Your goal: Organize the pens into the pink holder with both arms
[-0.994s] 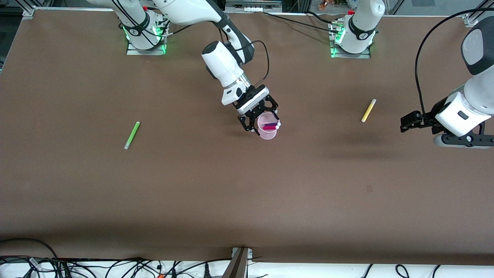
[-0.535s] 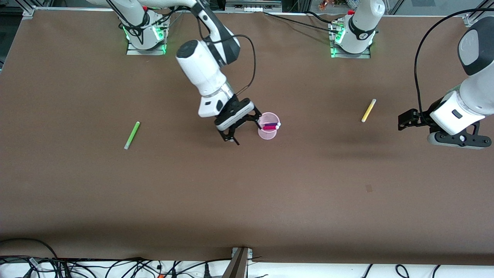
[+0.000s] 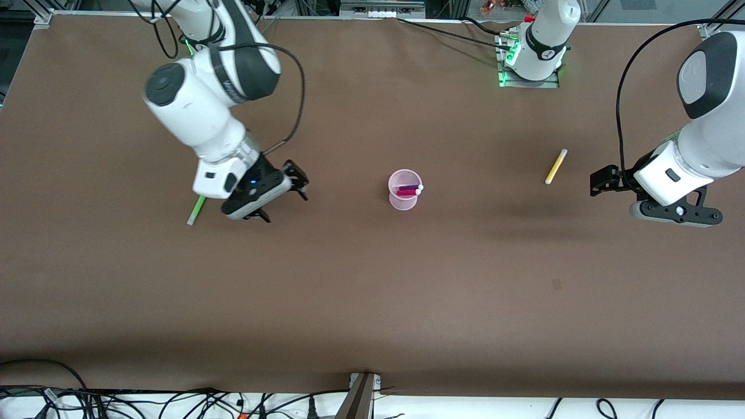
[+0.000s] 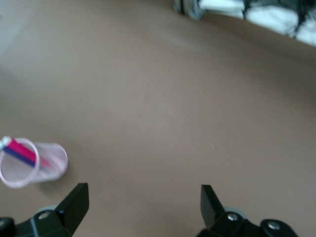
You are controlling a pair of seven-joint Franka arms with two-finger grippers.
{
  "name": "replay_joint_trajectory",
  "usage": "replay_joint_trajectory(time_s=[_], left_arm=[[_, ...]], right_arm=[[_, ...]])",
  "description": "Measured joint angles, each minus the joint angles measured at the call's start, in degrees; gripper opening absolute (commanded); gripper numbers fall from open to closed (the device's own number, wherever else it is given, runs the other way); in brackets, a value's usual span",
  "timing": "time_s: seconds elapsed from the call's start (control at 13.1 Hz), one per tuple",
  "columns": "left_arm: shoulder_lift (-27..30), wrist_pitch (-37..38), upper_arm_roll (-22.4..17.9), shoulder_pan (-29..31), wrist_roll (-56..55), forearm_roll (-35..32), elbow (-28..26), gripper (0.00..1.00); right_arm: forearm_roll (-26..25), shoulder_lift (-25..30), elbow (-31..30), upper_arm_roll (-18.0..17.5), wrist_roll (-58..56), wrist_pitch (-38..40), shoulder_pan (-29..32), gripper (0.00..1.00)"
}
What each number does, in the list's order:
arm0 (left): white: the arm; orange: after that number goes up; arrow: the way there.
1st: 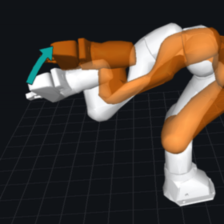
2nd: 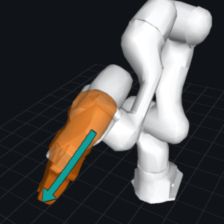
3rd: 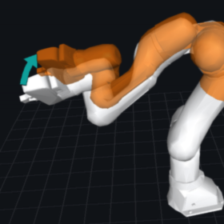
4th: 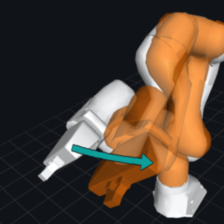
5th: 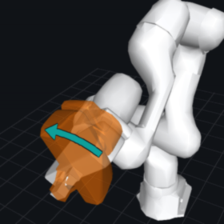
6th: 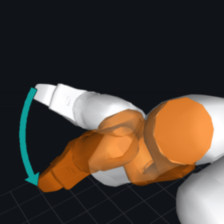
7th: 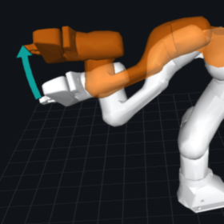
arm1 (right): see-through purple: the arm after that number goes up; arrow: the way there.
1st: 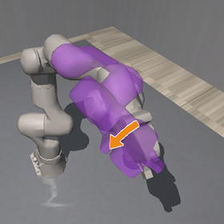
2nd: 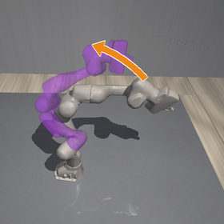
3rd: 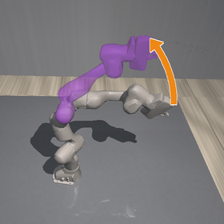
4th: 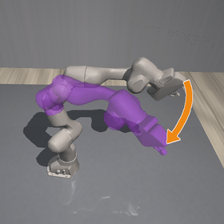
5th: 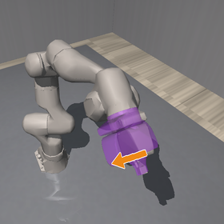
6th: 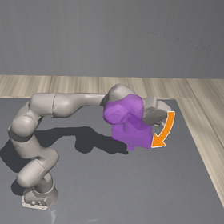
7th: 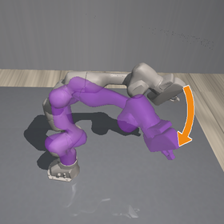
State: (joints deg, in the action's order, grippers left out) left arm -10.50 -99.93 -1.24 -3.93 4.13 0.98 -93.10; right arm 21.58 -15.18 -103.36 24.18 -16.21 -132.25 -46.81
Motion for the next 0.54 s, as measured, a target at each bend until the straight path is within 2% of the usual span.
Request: replay_joint_trajectory(time_s=[0.31,0.54], left_arm=[[0.00,0.00,0.00,0.00,0.00,0.96,-0.02,1.00],[0.00,0.01,0.00,0.00,0.00,0.99,-0.04,1.00]], right_arm=[[-0.58,2.90,0.07,8.31,-0.44,16.17,0.01,1.00],[-7.94,6.48,0.94,12.83,-0.71,24.89,0.06,1.00]])
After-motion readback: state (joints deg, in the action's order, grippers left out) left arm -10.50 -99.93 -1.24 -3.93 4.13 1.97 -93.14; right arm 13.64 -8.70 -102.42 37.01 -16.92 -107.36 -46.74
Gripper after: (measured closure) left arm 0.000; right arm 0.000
